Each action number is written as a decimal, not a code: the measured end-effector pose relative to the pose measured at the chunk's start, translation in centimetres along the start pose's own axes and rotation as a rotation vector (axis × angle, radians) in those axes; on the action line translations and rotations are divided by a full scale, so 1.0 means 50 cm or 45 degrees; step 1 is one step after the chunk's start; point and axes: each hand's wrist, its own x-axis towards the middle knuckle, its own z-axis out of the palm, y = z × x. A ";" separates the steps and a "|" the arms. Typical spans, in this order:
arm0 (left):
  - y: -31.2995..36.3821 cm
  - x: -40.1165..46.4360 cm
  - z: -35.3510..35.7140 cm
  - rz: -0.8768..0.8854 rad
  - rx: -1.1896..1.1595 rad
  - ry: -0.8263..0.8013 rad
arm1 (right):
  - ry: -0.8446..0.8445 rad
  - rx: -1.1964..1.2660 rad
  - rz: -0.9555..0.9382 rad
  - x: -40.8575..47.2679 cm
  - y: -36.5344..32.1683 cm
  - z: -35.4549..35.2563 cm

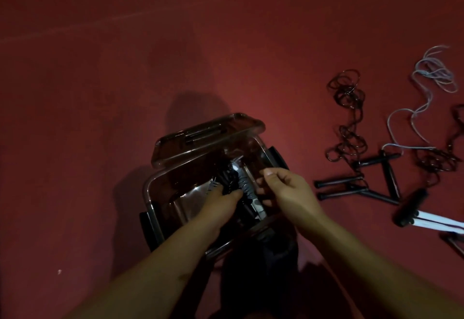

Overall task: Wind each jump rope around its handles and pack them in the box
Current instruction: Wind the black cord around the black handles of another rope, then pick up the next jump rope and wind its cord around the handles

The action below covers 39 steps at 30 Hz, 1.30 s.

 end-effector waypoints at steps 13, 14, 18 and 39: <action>0.109 -0.122 0.116 0.739 0.584 0.020 | 0.236 0.104 -0.192 -0.066 -0.026 -0.125; 0.129 -0.137 0.143 0.760 0.654 -0.016 | 0.298 0.070 -0.235 -0.078 -0.029 -0.162; 0.194 -0.181 0.275 0.977 0.901 -0.137 | 0.583 -0.039 -0.312 -0.133 -0.009 -0.321; 0.005 -0.191 0.929 1.282 2.382 -0.746 | 1.289 0.142 0.299 -0.363 0.440 -0.738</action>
